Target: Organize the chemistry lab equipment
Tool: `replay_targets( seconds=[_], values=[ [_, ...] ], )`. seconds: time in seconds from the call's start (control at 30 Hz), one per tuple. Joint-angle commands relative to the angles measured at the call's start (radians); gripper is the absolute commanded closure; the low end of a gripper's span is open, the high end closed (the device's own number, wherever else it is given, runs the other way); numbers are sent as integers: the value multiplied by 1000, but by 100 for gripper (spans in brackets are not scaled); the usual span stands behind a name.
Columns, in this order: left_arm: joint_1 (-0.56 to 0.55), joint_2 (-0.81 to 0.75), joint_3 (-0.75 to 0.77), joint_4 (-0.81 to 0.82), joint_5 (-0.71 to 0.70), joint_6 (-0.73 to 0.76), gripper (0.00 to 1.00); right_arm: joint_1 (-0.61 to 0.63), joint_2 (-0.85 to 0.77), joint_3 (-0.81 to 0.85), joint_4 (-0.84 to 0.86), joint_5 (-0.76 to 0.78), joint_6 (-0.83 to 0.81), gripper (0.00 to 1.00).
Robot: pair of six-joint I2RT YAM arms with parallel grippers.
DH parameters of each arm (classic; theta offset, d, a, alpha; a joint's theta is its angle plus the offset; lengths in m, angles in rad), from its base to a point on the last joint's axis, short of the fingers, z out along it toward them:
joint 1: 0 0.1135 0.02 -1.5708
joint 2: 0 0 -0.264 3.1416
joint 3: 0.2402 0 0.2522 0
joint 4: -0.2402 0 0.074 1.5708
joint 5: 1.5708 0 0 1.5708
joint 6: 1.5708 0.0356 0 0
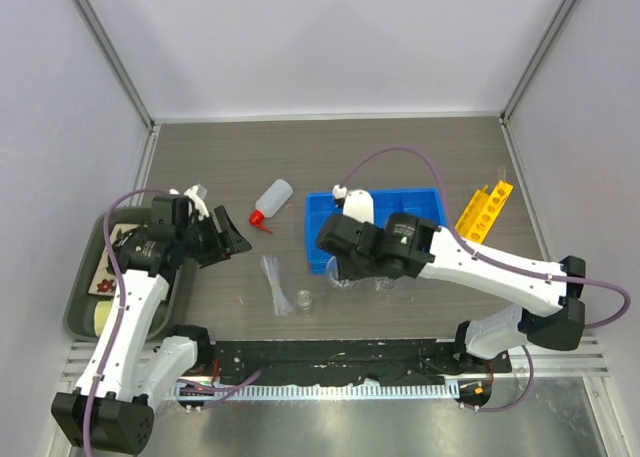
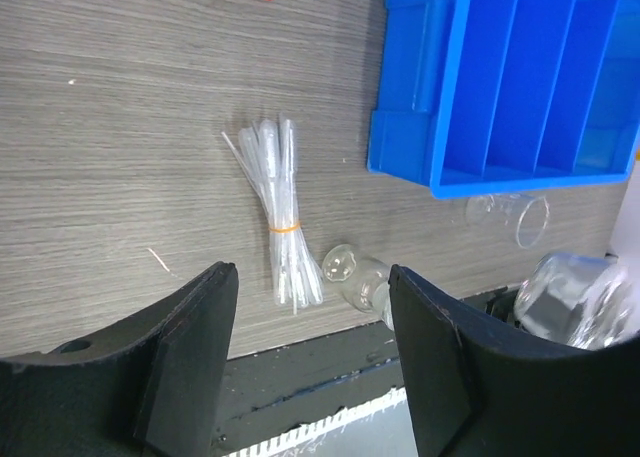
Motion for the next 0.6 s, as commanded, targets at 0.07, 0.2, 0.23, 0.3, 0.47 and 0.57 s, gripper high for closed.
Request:
replay_targets(
  seconds=[0.07,0.2,0.23,0.3,0.47,0.57],
  values=[
    [-36,-16,48,6,79,33,32,-166,-36,90,-46,83,-74,99],
    [-67,-3,65,-14,71,47,32,-293,-16,87,11,54,-152,99],
    [-70,-3,70,-16,71,53,32,-318,-10,86,21,34,-170,99],
    [-79,-6,71,-19,62,56,32,-370,22,86,58,19,-209,99],
    [-87,-1,67,-23,48,62,32,-436,107,107,110,-25,-262,99],
    [-89,-1,67,-22,40,65,32,-456,156,116,143,-52,-281,99]
  ],
)
